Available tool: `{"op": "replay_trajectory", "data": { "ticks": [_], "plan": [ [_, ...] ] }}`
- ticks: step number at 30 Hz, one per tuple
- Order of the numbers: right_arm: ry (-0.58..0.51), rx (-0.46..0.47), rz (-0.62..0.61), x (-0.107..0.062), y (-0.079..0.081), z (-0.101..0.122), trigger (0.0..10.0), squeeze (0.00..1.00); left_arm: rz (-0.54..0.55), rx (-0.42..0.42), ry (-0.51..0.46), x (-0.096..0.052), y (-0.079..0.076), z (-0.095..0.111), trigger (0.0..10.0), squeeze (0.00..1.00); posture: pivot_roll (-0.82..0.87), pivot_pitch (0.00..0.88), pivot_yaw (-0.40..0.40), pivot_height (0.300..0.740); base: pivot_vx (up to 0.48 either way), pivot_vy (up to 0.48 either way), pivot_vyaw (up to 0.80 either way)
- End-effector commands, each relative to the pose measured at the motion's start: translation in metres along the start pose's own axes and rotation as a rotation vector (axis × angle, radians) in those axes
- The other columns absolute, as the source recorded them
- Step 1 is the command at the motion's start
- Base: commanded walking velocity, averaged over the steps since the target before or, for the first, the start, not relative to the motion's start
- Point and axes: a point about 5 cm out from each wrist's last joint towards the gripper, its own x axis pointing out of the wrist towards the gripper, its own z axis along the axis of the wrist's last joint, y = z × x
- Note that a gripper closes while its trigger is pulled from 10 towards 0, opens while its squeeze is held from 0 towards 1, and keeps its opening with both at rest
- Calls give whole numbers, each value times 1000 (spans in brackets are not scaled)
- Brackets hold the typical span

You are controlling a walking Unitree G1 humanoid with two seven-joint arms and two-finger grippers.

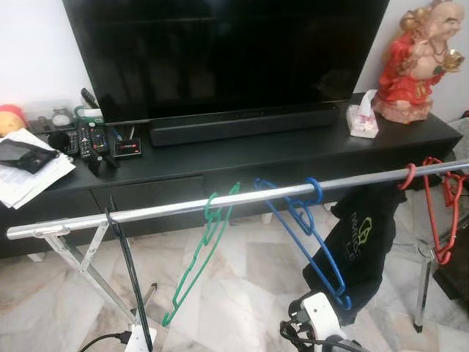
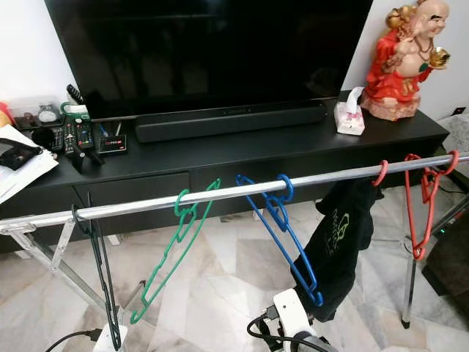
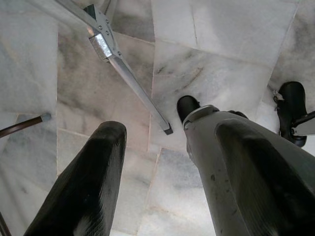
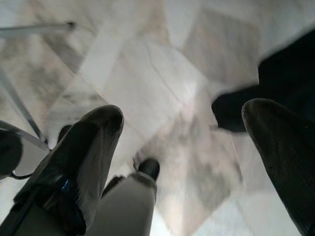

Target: Hang hanger

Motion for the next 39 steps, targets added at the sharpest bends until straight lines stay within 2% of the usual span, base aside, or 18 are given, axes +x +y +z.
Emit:
{"op": "replay_trajectory", "data": {
  "ticks": [1,10,11,12,15,21,27,32,35,39],
  "plan": [
    [30,70,-45,0,-3,-9,10000,0,4,11,6,0,0,-1,10000,0,-72,0,-43,740,0,0,0],
    [143,219,-106,-4,1,-40,10000,0,4,16,7,0,1,-1,10000,0,-73,0,-40,740,0,0,0],
    [143,219,-106,-4,1,-40,10000,0,4,16,7,0,1,-1,10000,0,-73,0,-40,740,0,0,0],
    [201,219,-110,-8,5,-54,10000,0,2,19,6,0,1,0,10000,0,-75,0,-36,740,0,0,0],
    [241,227,-121,-11,7,-62,10000,0,0,19,4,0,0,1,10000,0,-75,0,-36,740,0,0,0],
    [216,263,-139,-8,6,-56,10000,0,0,24,3,0,0,1,10000,0,-72,0,-34,740,0,0,0],
    [174,284,-184,-6,-4,-45,10000,0,8,25,-4,0,1,2,10000,0,-73,0,-36,740,0,0,0],
    [140,326,-237,-5,-14,-38,10000,0,4,29,-3,0,0,2,10000,0,-80,0,-33,740,0,0,0],
    [111,397,-280,-5,-19,-35,10000,0,-1,33,-2,1,0,2,10000,0,-81,0,-31,740,0,0,0],
    [104,385,-275,-5,-21,-32,10000,0,-1,32,-3,1,0,3,10000,0,-80,0,-29,740,0,0,0]
  ]
}}
